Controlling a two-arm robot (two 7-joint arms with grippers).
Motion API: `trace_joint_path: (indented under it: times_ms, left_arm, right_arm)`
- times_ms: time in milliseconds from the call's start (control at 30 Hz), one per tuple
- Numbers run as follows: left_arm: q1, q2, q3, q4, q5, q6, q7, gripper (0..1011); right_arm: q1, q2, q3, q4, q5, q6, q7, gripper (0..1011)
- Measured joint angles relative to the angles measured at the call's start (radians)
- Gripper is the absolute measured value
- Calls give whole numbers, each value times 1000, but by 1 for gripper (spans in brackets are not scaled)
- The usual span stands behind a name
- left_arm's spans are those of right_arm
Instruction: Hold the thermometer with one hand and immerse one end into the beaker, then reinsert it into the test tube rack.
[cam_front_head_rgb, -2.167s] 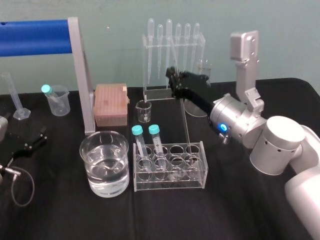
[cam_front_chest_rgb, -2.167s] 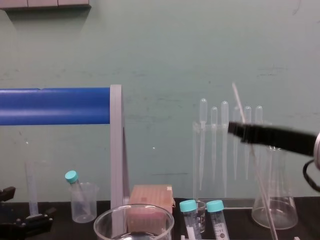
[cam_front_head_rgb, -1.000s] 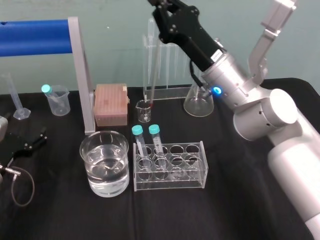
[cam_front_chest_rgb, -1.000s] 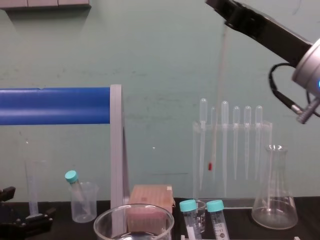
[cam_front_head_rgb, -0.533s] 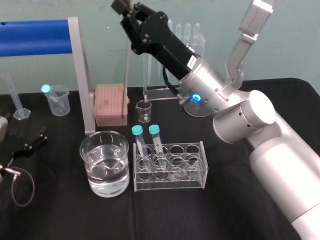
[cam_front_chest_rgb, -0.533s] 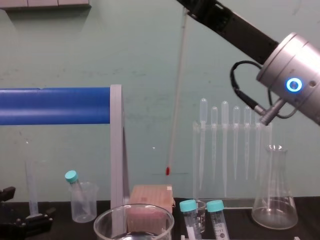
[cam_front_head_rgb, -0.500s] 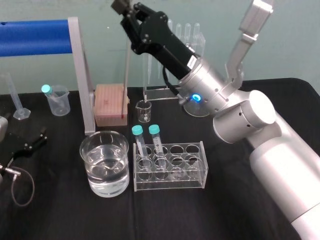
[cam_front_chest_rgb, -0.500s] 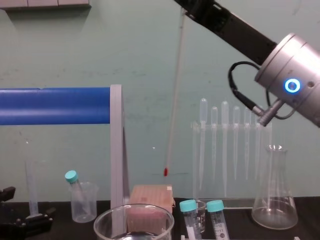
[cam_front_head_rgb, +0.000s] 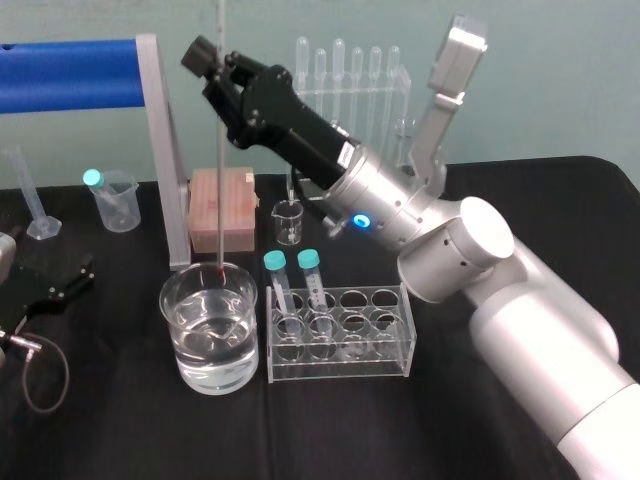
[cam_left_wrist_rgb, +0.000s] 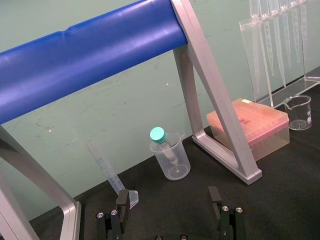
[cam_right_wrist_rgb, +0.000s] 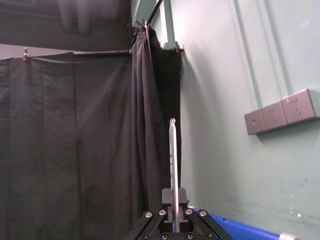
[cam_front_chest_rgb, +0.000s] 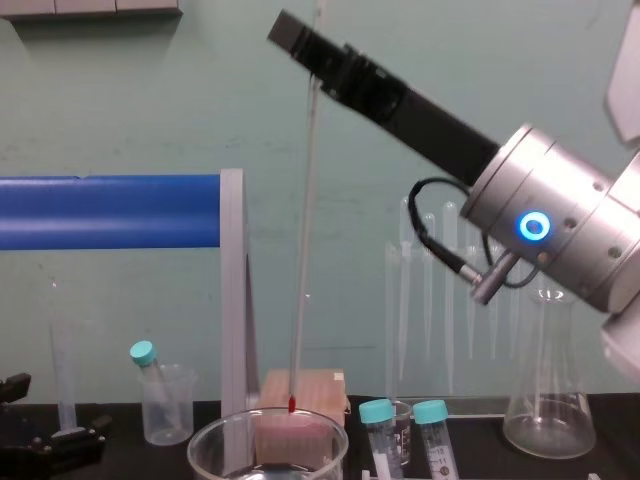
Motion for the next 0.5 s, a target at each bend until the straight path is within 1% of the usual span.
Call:
trace_joint_path:
  times_ms: [500]
  left_arm:
    - [0,0,0,0,0,0,0,1008]
  right_arm:
    - [27,-21,-53,98,-6,0,56,55]
